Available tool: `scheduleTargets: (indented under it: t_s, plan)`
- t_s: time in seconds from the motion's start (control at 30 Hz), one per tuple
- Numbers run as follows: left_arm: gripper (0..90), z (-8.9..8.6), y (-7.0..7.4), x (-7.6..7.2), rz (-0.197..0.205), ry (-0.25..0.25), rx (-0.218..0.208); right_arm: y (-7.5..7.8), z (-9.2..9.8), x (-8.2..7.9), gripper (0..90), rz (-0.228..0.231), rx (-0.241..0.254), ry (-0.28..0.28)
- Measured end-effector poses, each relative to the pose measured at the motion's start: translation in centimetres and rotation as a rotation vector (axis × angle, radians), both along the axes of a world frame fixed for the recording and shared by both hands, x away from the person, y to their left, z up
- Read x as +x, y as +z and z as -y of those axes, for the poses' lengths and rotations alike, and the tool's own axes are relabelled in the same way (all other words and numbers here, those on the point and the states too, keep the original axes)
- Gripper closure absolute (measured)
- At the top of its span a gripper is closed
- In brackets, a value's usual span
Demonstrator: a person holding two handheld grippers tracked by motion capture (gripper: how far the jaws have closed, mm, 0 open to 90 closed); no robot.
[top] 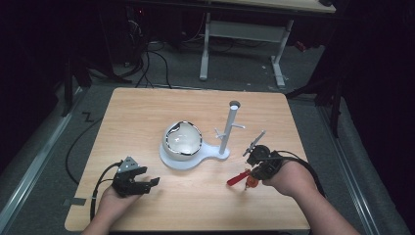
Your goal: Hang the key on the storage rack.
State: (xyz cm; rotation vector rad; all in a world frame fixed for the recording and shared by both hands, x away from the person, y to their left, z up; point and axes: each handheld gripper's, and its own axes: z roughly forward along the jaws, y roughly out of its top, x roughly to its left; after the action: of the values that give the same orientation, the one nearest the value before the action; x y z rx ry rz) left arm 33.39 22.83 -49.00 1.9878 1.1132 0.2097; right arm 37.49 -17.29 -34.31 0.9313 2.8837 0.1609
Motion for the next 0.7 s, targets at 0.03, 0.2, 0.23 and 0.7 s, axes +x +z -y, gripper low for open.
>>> scheduleTargets:
  t_s: [0.03,0.2,0.23,0.7]
  plan:
    - [30.1,0.0,0.0,0.0,0.0,-0.001,0.001,0.4,-0.1,0.1,84.2,0.006,-0.003,0.003]
    - [30.1,0.1,0.0,0.0,0.0,-0.003,0.001,1.8,-0.5,0.3,84.3,0.015,-0.012,0.007]
    - [30.1,0.0,0.0,0.0,0.003,-0.003,0.0,2.0,-0.5,0.4,84.3,0.018,-0.015,0.009]
    - [30.1,0.0,0.1,0.0,0.005,-0.002,0.002,5.5,-1.1,0.9,84.3,0.069,-0.035,0.022]
